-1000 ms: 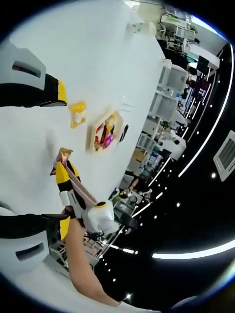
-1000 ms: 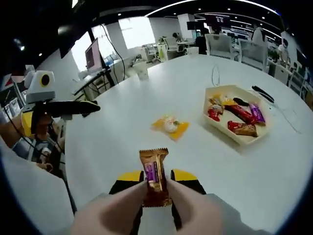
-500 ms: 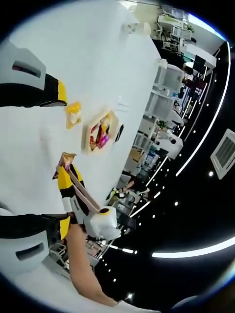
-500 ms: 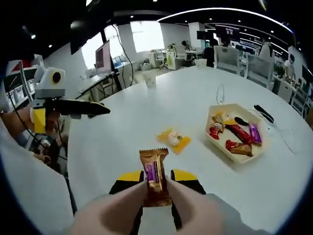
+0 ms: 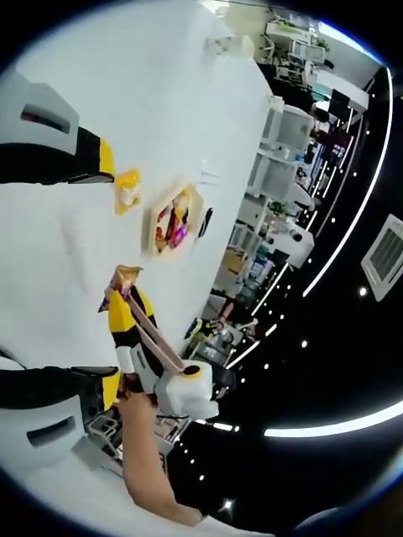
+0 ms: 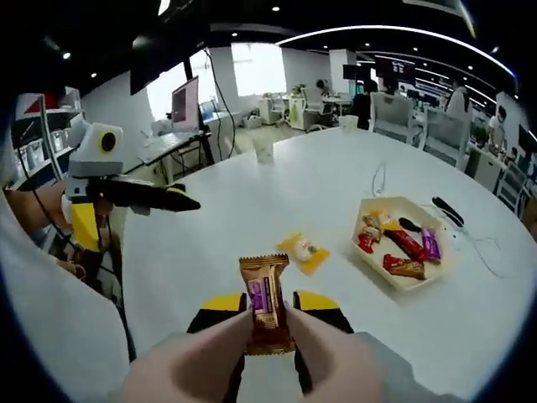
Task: Place the target food into the container with the food tongs after gripping and lifting it, then release it inside without dropping or visibly crushing the food.
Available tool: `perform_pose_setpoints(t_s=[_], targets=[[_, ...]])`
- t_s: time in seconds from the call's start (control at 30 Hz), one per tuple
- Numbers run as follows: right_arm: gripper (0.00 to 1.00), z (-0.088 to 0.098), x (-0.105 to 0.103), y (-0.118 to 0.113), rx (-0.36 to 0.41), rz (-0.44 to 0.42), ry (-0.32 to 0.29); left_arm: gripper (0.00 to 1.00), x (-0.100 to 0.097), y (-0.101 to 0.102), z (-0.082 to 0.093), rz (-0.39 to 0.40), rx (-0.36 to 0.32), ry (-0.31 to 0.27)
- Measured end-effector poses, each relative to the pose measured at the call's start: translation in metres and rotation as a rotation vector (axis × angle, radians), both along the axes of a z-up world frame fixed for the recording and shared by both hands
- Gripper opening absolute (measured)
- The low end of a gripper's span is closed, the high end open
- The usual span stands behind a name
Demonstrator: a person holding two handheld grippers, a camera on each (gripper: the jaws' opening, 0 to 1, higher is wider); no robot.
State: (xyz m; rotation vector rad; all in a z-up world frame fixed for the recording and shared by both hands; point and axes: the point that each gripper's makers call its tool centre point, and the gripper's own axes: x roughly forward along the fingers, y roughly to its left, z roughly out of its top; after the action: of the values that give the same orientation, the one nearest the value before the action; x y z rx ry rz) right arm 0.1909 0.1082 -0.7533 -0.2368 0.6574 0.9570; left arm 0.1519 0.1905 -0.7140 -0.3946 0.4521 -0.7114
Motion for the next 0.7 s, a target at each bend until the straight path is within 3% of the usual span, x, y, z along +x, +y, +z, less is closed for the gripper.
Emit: perform_pose_setpoints(t_s=[0.7], targets=[[0.21, 0.033, 0.004, -0.005, 0.012, -0.011, -0.072, 0.89, -0.005, -0.006, 0.003, -0.009, 0.003, -0.012]])
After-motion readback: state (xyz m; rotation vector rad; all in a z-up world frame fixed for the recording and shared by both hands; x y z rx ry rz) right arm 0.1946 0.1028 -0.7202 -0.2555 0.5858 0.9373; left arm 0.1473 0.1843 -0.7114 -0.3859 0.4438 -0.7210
